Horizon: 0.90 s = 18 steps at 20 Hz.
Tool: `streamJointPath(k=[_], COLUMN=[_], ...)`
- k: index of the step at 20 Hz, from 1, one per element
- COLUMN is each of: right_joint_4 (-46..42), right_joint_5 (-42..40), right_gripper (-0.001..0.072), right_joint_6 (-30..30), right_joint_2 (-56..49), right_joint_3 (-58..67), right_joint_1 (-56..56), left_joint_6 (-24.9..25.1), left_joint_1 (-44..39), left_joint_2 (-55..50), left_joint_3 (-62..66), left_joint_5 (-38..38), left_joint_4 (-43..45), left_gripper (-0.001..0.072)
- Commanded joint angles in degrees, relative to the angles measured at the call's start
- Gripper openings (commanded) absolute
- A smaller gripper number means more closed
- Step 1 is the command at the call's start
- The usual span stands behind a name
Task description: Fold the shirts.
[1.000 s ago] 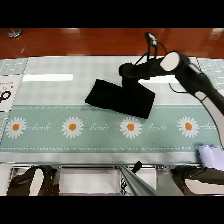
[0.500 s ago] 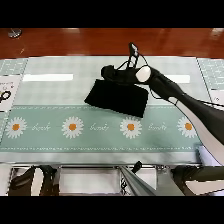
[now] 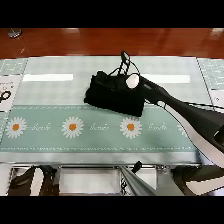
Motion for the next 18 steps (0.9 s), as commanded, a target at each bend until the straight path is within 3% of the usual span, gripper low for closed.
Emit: streamJointPath(k=[1, 3, 5, 7, 9, 10, 11, 13, 14, 16, 18], right_joint_4=[0.1, -1.5, -9.8, -24.6, -45.9, -52.3, -52.8, -37.4, -27.1, -9.5, -2.2], right_joint_5=[5.5, 12.4, 21.4, 31.8, 43.5, 46.8, 48.1, 46.2, 44.0, 40.0, 35.9], right_gripper=[0.0437, 0.0436, 0.0436, 0.0436, 0.0432, 0.0432, 0.0432, 0.0475, 0.0529, 0.0539, 0.0557], right_joint_6=[-4.3, -9.1, -10.8, -10.2, -8.7, -8.7, -9.0, -11.5, -13.8, -20.9, -23.5], right_joint_2=[2.1, 5.4, 10.1, 14.8, 17.7, 18.3, 18.4, 18.3, 18.3, 18.3, 18.3], right_joint_3=[0.0, 0.0, 0.0, 0.0, -0.1, -1.0, -2.5, -8.5, -12.1, -19.6, -24.8], right_joint_1=[-2.7, -5.9, -10.4, -15.3, -19.6, -22.0, -25.0, -32.7, -35.6, -39.1, -39.0], left_joint_6=[0.0, 0.0, 0.0, 0.2, 0.2, 0.2, 0.2, 0.2, 0.1, 0.1, 0.0], left_joint_1=[0.0, 0.0, 0.0, 0.0, 0.0, 0.0, 0.0, 0.0, 0.0, 0.0, 0.0], left_joint_2=[-1.4, -2.1, -2.8, -3.4, -4.0, -4.1, -4.1, -4.1, -4.1, -4.1, -4.1], left_joint_3=[-2.4, -5.3, -8.2, -10.7, -11.2, -11.2, -11.2, -11.2, -11.2, -11.2, -11.2], left_joint_5=[-0.5, -0.5, -0.5, -0.6, -0.9, -0.9, -1.0, -1.9, -2.7, -4.2, -4.3], left_joint_4=[0.2, 0.2, 0.2, 0.4, 3.9, 5.8, 7.0, 8.7, 9.0, 9.8, 10.2], left_gripper=[0.0025, 0.0025, 0.0025, 0.0025, 0.0025, 0.0026, 0.0036, 0.0244, 0.0278, 0.0278, 0.0278])
